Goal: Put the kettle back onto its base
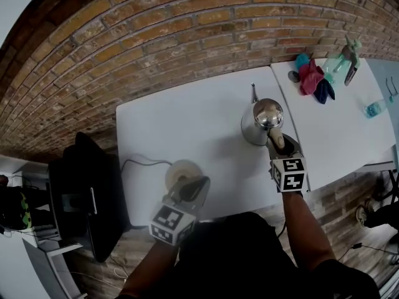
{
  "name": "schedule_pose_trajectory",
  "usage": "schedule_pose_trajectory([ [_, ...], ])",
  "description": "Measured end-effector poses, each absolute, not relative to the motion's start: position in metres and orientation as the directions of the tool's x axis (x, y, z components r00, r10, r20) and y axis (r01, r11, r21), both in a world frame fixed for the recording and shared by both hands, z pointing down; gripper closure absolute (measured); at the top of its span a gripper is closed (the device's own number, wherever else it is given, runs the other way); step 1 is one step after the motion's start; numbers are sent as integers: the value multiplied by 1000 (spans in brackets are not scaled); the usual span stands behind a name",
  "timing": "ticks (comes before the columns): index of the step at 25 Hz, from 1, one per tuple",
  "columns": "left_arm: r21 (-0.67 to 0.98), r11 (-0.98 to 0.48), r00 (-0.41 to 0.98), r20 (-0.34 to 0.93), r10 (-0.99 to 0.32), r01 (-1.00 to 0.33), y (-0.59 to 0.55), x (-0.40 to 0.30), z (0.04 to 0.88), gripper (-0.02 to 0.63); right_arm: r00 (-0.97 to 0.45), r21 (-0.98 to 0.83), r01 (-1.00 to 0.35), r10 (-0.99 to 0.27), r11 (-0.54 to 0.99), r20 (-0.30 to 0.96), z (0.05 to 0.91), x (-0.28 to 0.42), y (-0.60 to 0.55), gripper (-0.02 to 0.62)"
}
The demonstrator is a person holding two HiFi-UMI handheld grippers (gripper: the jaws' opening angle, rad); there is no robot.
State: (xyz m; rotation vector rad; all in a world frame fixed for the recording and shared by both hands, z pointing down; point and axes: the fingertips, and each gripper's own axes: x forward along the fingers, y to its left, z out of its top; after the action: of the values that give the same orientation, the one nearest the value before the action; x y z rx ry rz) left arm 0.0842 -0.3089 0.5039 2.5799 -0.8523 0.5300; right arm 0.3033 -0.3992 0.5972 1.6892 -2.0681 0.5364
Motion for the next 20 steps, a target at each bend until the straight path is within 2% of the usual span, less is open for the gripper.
schedule_pose_trajectory([
  [15,211,-733,736,425,-528,-647,-294,57,491,605,-214,-62,-977,-901,206,378,532,286,-397,467],
  [20,206,-726,731,414,-542,-656,-286,45,486,606,-216,-41,-976,-904,216,369,522,274,-390,488],
])
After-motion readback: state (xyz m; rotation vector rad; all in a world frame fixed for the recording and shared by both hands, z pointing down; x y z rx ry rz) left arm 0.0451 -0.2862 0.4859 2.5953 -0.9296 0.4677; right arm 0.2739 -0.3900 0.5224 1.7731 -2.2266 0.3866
